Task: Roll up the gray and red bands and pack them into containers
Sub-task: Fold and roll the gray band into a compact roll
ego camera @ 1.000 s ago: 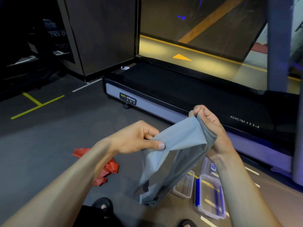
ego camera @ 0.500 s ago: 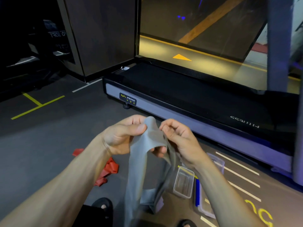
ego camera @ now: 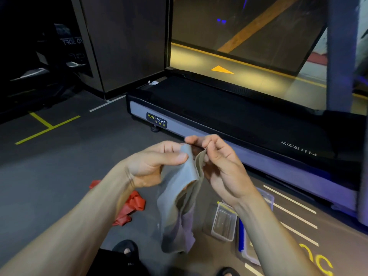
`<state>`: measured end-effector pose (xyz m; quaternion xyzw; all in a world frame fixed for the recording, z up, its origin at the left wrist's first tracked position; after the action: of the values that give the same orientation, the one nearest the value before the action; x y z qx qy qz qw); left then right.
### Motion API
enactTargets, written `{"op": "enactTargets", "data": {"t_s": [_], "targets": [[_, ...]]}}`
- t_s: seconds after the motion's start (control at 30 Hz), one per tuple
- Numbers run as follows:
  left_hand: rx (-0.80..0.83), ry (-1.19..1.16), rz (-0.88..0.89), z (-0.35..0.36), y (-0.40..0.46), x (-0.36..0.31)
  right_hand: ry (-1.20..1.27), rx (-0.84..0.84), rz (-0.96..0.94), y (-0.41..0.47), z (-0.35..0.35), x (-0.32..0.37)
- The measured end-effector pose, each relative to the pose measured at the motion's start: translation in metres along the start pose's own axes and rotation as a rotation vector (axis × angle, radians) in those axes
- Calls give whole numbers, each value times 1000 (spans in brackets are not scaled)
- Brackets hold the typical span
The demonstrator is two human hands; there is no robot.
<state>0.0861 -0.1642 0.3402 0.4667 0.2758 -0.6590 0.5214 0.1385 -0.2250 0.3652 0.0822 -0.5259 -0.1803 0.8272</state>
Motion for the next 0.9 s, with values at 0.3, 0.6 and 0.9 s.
{"op": "enactTargets", "data": {"t_s": [0.3, 0.6, 0.9], "targets": [[-87, 404, -165, -7, 0, 4, -643, 17, 173, -3, -11, 0], [3, 546, -382, -9, -1, 28, -868, 70, 227, -9, -25, 20], [-105, 714, -313, -25, 2, 22, -325, -199, 32, -20, -53, 56]]}}
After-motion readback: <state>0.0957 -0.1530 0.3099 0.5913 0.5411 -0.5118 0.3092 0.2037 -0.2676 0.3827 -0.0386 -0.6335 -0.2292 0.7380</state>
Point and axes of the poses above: each hand's wrist, its own y-axis towards the middle knuckle, its own z-axis out of the palm, x = y × z, the point moved 10 cm from there along y, towards the middle knuckle, and after that the axes turned 12 degrees about x, right-handed, at the moved point
